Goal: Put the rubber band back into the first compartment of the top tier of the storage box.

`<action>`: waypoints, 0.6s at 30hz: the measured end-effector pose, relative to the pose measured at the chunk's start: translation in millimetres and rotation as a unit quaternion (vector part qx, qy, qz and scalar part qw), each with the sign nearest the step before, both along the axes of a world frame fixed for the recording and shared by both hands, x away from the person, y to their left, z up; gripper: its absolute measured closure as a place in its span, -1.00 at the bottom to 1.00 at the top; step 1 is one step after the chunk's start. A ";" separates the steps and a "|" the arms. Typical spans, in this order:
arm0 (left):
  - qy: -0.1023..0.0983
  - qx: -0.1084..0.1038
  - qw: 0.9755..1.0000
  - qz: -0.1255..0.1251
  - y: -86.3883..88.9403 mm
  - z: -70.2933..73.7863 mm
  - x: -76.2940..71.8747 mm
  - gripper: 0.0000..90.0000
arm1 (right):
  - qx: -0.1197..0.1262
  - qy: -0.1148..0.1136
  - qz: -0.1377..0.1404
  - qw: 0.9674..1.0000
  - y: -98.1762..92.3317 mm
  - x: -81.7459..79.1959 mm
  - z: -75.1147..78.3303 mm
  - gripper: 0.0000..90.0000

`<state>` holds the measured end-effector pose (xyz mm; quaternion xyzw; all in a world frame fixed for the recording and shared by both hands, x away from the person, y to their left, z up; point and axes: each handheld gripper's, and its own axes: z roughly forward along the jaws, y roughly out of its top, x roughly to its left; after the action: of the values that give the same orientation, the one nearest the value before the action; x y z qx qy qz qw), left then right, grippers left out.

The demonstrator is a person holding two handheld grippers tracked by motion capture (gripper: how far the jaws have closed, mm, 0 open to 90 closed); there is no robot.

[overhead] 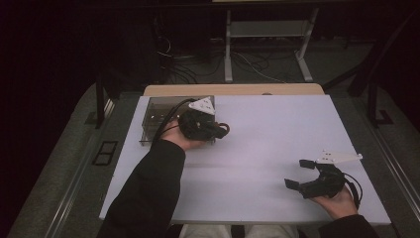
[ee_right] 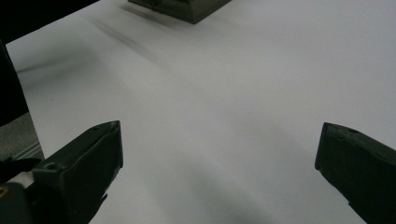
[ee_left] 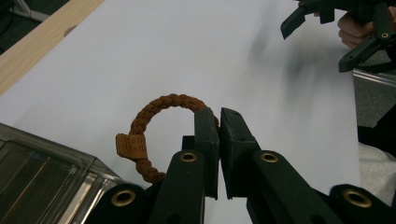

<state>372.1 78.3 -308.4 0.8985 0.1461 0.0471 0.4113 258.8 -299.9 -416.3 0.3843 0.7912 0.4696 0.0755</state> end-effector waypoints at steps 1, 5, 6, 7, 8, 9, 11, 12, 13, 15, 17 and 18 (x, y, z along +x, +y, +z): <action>0.000 0.003 1.000 0.000 1.5 0.9 0.1 0.89 | 0.000 0.000 0.000 1.000 0.1 0.0 0.0 -1.00; -0.005 -0.001 1.000 0.005 6.4 2.8 0.1 0.89 | 0.000 0.001 -0.001 1.000 0.3 0.0 -0.1 -1.00; -0.005 -0.001 1.000 0.007 7.6 3.2 0.1 0.89 | 0.000 0.001 -0.001 1.000 0.3 0.1 -0.1 -1.00; -0.005 0.000 1.000 0.008 8.9 3.8 0.1 0.89 | -0.001 0.001 0.000 1.000 0.3 0.1 -0.2 -1.00; -0.006 0.001 1.000 0.008 10.4 4.5 0.5 0.89 | 0.000 0.001 -0.001 1.000 0.2 0.1 -0.2 -1.00; -0.004 -0.001 1.000 0.012 11.3 4.6 0.1 0.89 | 0.000 0.001 -0.001 1.000 0.1 0.1 -0.1 -1.00; -0.007 0.002 1.000 0.012 14.4 5.7 0.6 0.89 | 0.000 0.001 -0.001 1.000 0.1 0.1 -0.1 -1.00; -0.007 0.001 1.000 0.014 15.8 6.1 0.6 0.89 | 0.000 0.001 -0.001 1.000 0.1 0.1 -0.1 -1.00; -0.007 0.001 1.000 0.015 17.3 6.4 0.4 0.89 | 0.000 0.001 -0.001 1.000 0.1 0.1 -0.1 -1.00; -0.006 0.000 1.000 0.018 20.4 7.5 0.1 0.89 | 0.000 0.001 -0.001 1.000 0.1 0.1 -0.1 -1.00; -0.008 0.001 1.000 0.020 23.7 8.5 0.1 0.89 | 0.000 0.001 -0.001 1.000 0.1 0.1 -0.1 -1.00; -0.010 0.004 1.000 0.019 25.6 9.0 0.4 0.89 | 0.000 0.001 -0.001 1.000 0.1 0.1 -0.1 -1.00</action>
<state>372.4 103.9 -299.3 0.8967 0.1588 0.0640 0.4083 258.9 -299.9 -416.4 0.3856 0.7908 0.4694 0.0753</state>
